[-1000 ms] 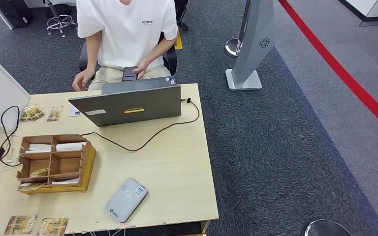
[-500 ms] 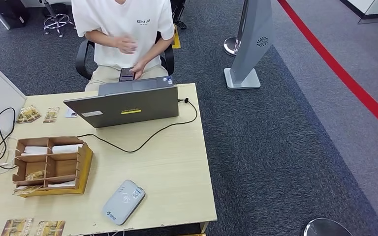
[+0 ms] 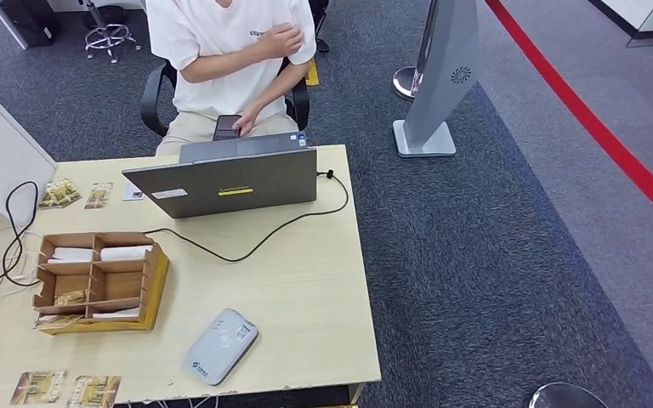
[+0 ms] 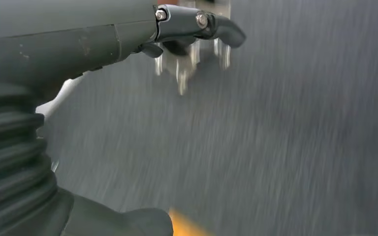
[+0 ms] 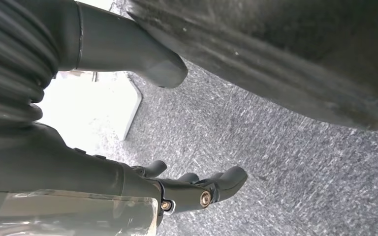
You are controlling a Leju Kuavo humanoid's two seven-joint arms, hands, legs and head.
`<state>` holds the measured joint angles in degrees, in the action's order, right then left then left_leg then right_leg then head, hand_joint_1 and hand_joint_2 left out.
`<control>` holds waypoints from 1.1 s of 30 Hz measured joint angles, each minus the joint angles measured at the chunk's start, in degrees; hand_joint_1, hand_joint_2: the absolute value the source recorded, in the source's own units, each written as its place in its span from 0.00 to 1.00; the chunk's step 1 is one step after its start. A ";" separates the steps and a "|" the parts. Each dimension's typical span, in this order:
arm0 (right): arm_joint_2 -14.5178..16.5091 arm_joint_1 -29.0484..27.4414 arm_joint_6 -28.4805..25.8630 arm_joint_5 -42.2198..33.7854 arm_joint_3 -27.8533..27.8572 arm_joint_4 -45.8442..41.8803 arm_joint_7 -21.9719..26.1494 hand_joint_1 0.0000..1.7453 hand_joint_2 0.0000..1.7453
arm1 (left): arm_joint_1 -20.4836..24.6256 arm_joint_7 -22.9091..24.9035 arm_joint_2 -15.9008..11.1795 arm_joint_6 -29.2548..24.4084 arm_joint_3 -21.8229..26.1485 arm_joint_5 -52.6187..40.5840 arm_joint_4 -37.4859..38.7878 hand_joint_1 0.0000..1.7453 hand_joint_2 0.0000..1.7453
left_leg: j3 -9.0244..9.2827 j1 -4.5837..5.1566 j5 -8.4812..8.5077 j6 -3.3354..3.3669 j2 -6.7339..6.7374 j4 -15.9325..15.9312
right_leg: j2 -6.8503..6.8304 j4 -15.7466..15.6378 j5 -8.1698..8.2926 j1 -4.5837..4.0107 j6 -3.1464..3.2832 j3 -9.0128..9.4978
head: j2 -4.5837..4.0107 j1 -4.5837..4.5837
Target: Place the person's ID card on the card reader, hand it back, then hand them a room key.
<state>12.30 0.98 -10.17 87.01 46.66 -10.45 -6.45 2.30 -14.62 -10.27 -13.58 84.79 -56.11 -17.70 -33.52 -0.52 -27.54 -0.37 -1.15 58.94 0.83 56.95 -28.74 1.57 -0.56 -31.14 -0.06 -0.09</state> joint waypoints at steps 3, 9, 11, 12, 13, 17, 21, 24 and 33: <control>-0.02 0.09 -0.02 0.69 -0.05 0.00 -0.19 0.00 1.00 | 0.91 0.39 6.55 4.60 0.14 0.13 2.30 0.00 1.00 | 0.01 0.11 0.03 0.15 0.01 0.02 | 0.00 0.00 0.07 0.11 -0.11 0.05 | 0.00 0.14; -0.14 0.35 0.10 1.44 -0.69 -0.02 0.98 0.00 0.00 | 2.30 3.04 15.98 9.53 0.13 -1.47 4.81 0.00 1.00 | 0.02 0.12 0.03 0.23 0.06 0.07 | 0.07 -0.02 0.16 0.11 -0.25 0.05 | 0.01 0.12; -0.23 0.40 0.62 1.49 -0.87 -0.03 1.88 0.00 0.50 | 2.51 3.18 17.90 9.23 0.12 -2.43 5.11 0.00 1.00 | 0.03 0.10 0.03 0.23 0.08 0.07 | 0.08 -0.02 0.16 0.09 -0.25 0.05 | 0.01 0.15; -0.28 0.43 0.95 1.58 -1.03 -0.03 2.08 0.00 0.75 | 2.59 3.60 18.74 8.60 0.09 -3.16 5.17 0.00 1.00 | 0.03 0.09 0.03 0.23 0.07 0.07 | 0.08 -0.02 0.16 0.09 -0.25 0.05 | 0.02 0.15; -0.33 0.47 1.33 1.67 -1.25 -0.04 2.17 0.00 1.00 | 2.64 4.44 19.50 7.76 0.01 -4.03 5.21 0.00 1.00 | 0.03 0.08 0.03 0.23 0.08 0.07 | 0.08 -0.02 0.16 0.08 -0.25 0.04 | 0.02 0.16; -0.73 0.51 2.84 0.61 -3.13 -0.13 2.65 0.00 1.00 | 2.43 8.14 20.95 5.51 -2.56 -5.26 5.22 0.00 1.00 | 0.02 0.02 0.03 0.23 0.09 0.07 | 0.08 -0.01 0.15 0.02 -0.24 0.03 | 0.02 0.21; -1.26 0.20 3.55 -4.02 -5.90 -0.40 2.90 0.00 0.00 | 1.91 8.90 21.06 5.49 -7.35 -1.92 5.22 0.00 1.00 | 0.02 -0.02 0.03 0.22 0.09 0.07 | 0.08 -0.01 0.15 -0.02 -0.23 0.03 | 0.02 0.22; -1.78 -0.24 3.97 -8.10 -7.86 -0.73 3.02 0.00 0.00 | 1.41 9.21 20.74 5.76 -10.99 0.93 5.22 0.00 0.50 | 0.02 -0.03 0.03 0.22 0.10 0.06 | 0.08 -0.01 0.14 -0.04 -0.22 0.03 | 0.02 0.22; -3.15 -1.52 4.97 -20.80 -13.81 -2.15 3.68 0.00 0.50 | -0.36 10.03 19.18 6.93 -22.38 9.81 5.12 0.00 0.00 | 0.01 -0.03 0.03 0.22 0.10 0.06 | 0.08 -0.01 0.14 -0.03 -0.22 0.04 | 0.02 0.22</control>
<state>9.15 -0.54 -5.20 66.21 32.86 -12.60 -2.77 1.94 -4.58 8.91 -6.65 62.41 -46.30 -12.57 -33.50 -0.54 -27.51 -0.14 -1.06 59.00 0.91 56.94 -28.60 1.54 -0.78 -31.10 -0.04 0.13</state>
